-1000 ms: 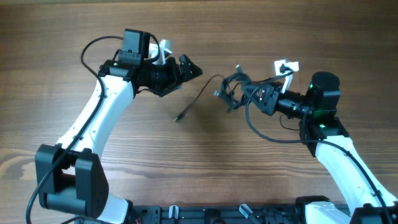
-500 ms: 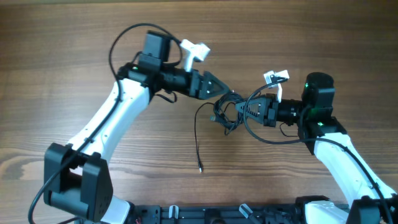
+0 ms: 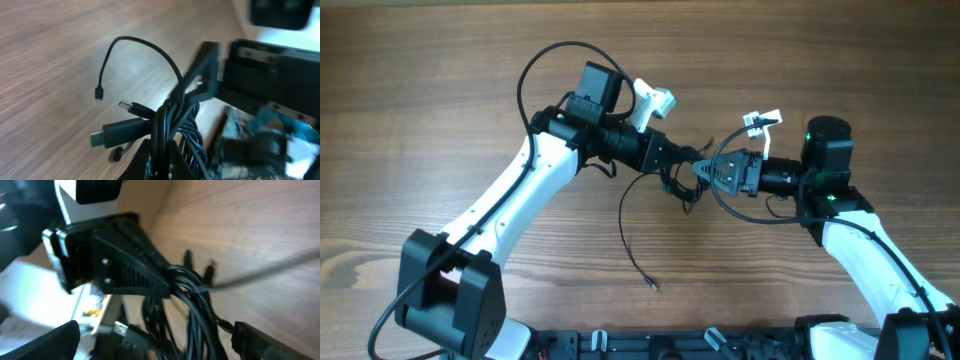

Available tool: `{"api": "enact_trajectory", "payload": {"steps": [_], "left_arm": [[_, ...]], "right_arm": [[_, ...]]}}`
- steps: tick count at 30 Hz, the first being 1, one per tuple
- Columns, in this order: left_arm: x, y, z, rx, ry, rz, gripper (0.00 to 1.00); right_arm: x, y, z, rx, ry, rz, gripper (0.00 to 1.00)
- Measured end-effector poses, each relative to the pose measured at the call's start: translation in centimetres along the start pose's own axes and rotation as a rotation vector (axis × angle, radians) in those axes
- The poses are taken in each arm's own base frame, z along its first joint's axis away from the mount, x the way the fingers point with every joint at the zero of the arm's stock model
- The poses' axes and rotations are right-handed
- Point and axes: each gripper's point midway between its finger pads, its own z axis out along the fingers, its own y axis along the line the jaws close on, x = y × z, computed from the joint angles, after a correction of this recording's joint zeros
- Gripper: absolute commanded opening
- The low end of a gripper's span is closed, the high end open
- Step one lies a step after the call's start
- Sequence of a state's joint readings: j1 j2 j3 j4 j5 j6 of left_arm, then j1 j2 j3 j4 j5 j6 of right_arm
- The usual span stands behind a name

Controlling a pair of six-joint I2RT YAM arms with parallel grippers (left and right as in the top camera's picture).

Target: Untangle cables

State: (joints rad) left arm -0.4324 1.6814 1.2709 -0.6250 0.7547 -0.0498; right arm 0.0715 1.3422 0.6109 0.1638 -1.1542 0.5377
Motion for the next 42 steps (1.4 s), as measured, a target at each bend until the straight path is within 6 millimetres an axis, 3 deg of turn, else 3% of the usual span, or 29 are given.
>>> {"api": "enact_trajectory", "payload": {"steps": [3,6,9,12,14,15,16,19,27,32,38,42], "left_arm": [[-0.8,3.4,-1.3,-0.130,-0.050,-0.133,0.04],[-2.0,8.5,-4.8,-0.243,-0.155,-0.344,0.04],[-2.2,11.5,-8.2,-0.302,-0.236,-0.472,0.04],[-1.7,11.3,-9.9,-0.318,-0.253,-0.509,0.04],[-1.9,10.5,-10.5,-0.316,-0.265,-0.497,0.04],[-2.0,10.4,-10.6,-0.315,-0.270,-0.492,0.04],[-2.1,10.4,-10.6,-0.315,-0.275,-0.489,0.04],[-2.4,9.7,-10.5,-0.272,-0.278,-0.487,0.04],[-2.5,8.7,-10.2,-0.207,-0.265,-0.486,0.04],[-2.5,8.6,-10.1,-0.203,-0.265,-0.486,0.04],[-2.5,8.6,-10.1,-0.202,-0.266,-0.487,0.04],[-2.6,8.6,-10.2,-0.202,-0.268,-0.486,0.04]], "right_arm": [[-1.4,-2.4,-0.2,0.139,-0.083,0.000,1.00],[-2.6,-4.2,-0.7,0.251,-0.153,-0.003,1.00],[-3.9,-3.3,-1.3,0.212,-0.185,-0.080,1.00],[-6.3,-0.6,-3.7,0.161,-0.276,-0.227,1.00],[-6.5,1.5,-5.8,0.180,-0.314,-0.284,1.00],[-6.1,4.2,-7.7,0.213,-0.355,-0.358,1.00],[-5.8,5.5,-8.2,0.220,-0.372,-0.396,1.00],[-4.7,5.6,-9.3,0.306,-0.398,-0.360,1.00],[-3.3,1.8,-9.1,0.397,-0.346,-0.191,1.00],[-2.8,-2.0,-8.2,0.431,-0.285,-0.072,1.00],[-0.6,-7.9,-6.7,0.475,-0.174,0.131,1.00],[0.5,-10.5,-6.4,0.520,-0.141,0.205,1.00]]}}
